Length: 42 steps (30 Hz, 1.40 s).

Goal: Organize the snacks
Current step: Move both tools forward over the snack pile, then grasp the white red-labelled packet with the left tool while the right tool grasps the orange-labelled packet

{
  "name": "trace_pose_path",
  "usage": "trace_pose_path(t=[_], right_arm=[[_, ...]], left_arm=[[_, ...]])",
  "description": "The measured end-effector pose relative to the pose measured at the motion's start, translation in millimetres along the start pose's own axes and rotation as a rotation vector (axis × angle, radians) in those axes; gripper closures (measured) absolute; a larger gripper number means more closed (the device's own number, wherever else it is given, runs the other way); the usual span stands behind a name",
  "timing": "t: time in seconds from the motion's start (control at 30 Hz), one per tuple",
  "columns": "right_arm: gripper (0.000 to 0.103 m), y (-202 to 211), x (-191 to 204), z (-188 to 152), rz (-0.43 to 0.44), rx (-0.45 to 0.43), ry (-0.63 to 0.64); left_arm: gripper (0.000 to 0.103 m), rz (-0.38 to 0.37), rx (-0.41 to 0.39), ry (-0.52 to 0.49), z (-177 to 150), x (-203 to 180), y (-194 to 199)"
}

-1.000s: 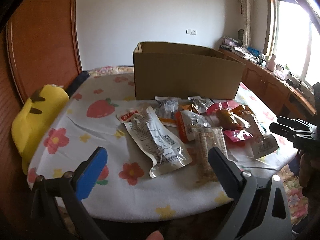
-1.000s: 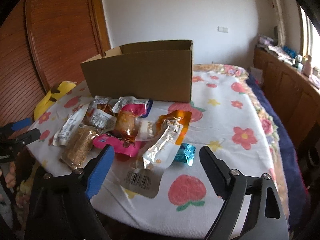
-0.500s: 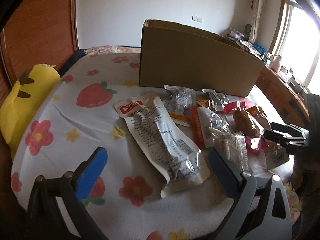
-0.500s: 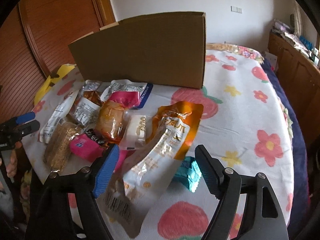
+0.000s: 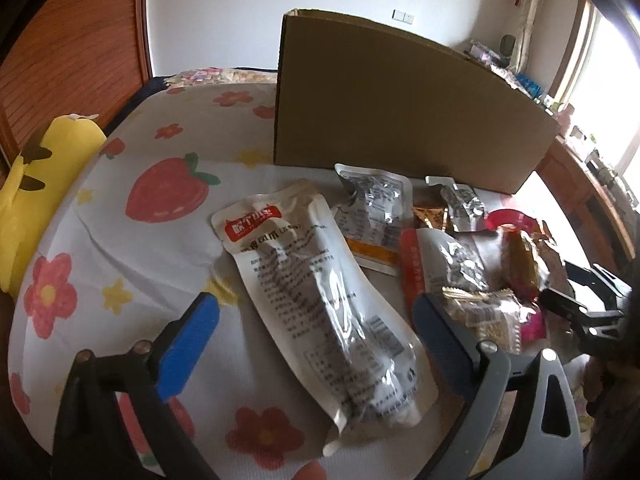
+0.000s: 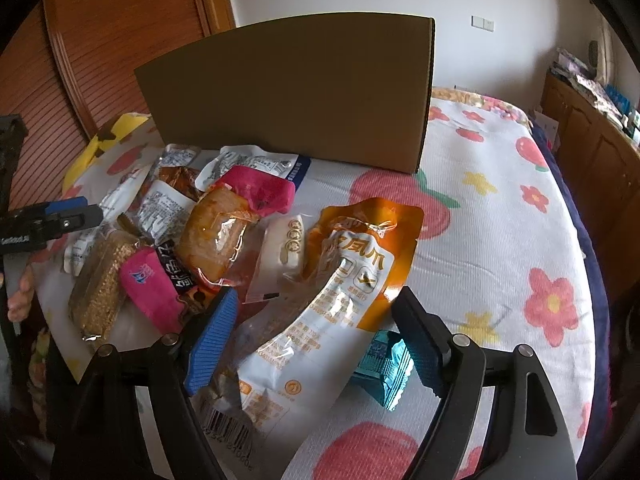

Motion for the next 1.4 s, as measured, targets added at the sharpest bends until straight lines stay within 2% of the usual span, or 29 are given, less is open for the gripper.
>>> trace_pose_path(t=[0.2, 0.4, 0.5, 0.57, 0.67, 0.8, 0.93, 1.03, 1.3, 1.33, 1.37, 1.4], right_arm=[[0.021, -1, 1, -1, -0.027, -0.012, -0.002], [0.021, -2, 3, -3, -0.049, -0.025, 0.002], [0.022, -2, 2, -3, -0.055, -0.024, -0.005], [0.022, -4, 5, -2, -0.078, -0.019, 0.011], [0.022, -6, 7, -2, -0.093, -0.014, 0.024], [0.022, -6, 6, -2, -0.094, -0.012, 0.023], [0.021, -7, 5, -1, -0.095, -0.008, 0.023], [0.021, -7, 6, -2, -0.096, -0.009, 0.024], [0.02, -8, 6, 3, -0.091, 0.009, 0.026], [0.021, -8, 5, 5, -0.085, 0.015, 0.02], [0.023, -8, 4, 6, -0.074, 0.021, 0.017], [0.031, -7, 4, 8, -0.073, 0.026, 0.022]], left_arm=[[0.009, 0.019, 0.04, -0.018, 1, -2, -14], [0.014, 0.042, 0.033, -0.059, -4, -4, -13], [0.03, 0.049, 0.027, -0.067, -7, -2, -8], [0.045, 0.051, 0.023, -0.051, -9, 2, -2], [0.054, 0.011, 0.031, 0.006, -8, 13, 4], [0.054, 0.024, 0.045, -0.012, -10, 14, 7], [0.043, 0.035, 0.068, -0.026, -9, 9, 1], [0.042, 0.066, 0.064, -0.064, -5, 3, -6], [0.061, 0.054, 0.019, -0.09, -2, 5, 5], [0.066, 0.058, 0.009, -0.099, -3, 5, 9], [0.067, 0.059, 0.002, -0.104, -4, 5, 13], [0.067, 0.058, 0.001, -0.106, -5, 4, 15]])
Point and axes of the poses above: each gripper's, at about its wrist camera, not at the fingertips, and y roughly against the way its jaws point, x to its left, z to its top, the point moved 2 cm from there along -y, roughly the way its jaws point, and after that the axes turned 3 degrees about -z, right-handed, at the moved point
